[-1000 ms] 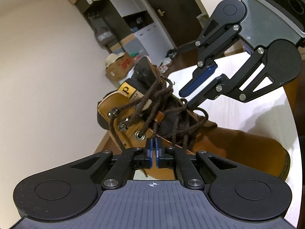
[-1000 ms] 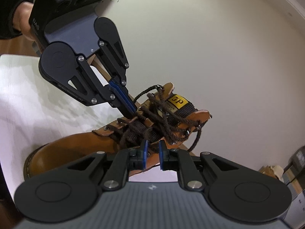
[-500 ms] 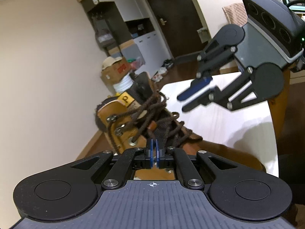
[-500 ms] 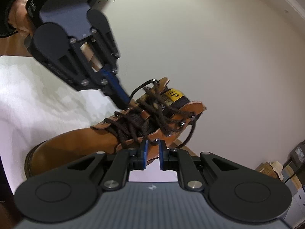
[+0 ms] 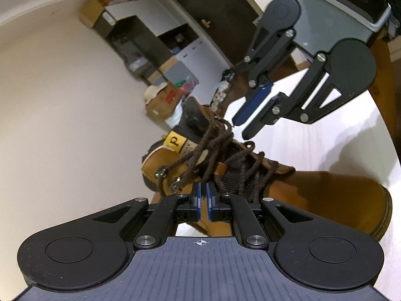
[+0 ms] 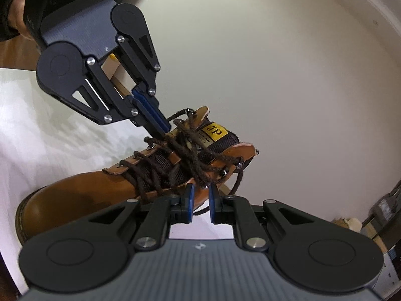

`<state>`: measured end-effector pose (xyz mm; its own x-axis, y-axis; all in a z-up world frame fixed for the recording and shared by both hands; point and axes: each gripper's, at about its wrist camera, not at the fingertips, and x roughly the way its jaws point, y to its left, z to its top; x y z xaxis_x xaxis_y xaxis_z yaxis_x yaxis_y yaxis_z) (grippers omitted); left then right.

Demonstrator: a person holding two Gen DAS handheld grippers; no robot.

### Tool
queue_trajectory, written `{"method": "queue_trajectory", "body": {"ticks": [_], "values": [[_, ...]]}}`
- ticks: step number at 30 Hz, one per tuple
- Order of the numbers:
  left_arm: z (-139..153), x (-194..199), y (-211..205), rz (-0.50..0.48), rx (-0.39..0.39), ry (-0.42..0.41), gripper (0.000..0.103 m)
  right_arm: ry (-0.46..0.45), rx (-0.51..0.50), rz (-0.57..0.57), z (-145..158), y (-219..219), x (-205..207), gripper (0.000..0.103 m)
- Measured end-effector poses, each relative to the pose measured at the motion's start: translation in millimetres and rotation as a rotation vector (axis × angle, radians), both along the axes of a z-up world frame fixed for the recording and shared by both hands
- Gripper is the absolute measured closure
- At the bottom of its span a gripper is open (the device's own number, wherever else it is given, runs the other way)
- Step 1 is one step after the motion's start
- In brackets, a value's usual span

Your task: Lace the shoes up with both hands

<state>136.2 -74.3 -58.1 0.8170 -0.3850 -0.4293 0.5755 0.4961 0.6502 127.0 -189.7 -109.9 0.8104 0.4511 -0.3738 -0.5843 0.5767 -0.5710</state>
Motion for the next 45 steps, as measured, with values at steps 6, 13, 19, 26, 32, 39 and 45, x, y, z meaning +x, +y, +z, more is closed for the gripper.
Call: {"method": "queue_trajectory", "body": {"ticks": [6,13,19,26,32,39,45], "values": [[-6,3,-6,-0.011,0.030,-0.020,0.095,-0.002,0.009,0.018,0,1,5,0.091],[-10,5,-9,-0.009,0.027,-0.019,0.094,-0.037,-0.047,0.034,0,8,2,0.091],[-8,8,-10,0.002,0.002,0.002,0.099,-0.101,-0.138,0.036,-5,17,-2,0.096],[6,-7,-8,-0.067,-0.105,0.068,0.103,-0.062,-0.073,0.081,8,14,-22,0.102],[6,-10,-8,-0.051,-0.070,0.025,0.097,-0.073,-0.035,0.100,14,11,-35,0.100],[-13,-2,-11,-0.025,0.049,-0.046,0.096,-0.042,-0.044,0.006,5,-6,-24,0.091],[-19,-5,-15,-0.032,0.111,-0.122,0.090,-0.047,-0.046,0.008,3,-6,-27,0.091]]}}
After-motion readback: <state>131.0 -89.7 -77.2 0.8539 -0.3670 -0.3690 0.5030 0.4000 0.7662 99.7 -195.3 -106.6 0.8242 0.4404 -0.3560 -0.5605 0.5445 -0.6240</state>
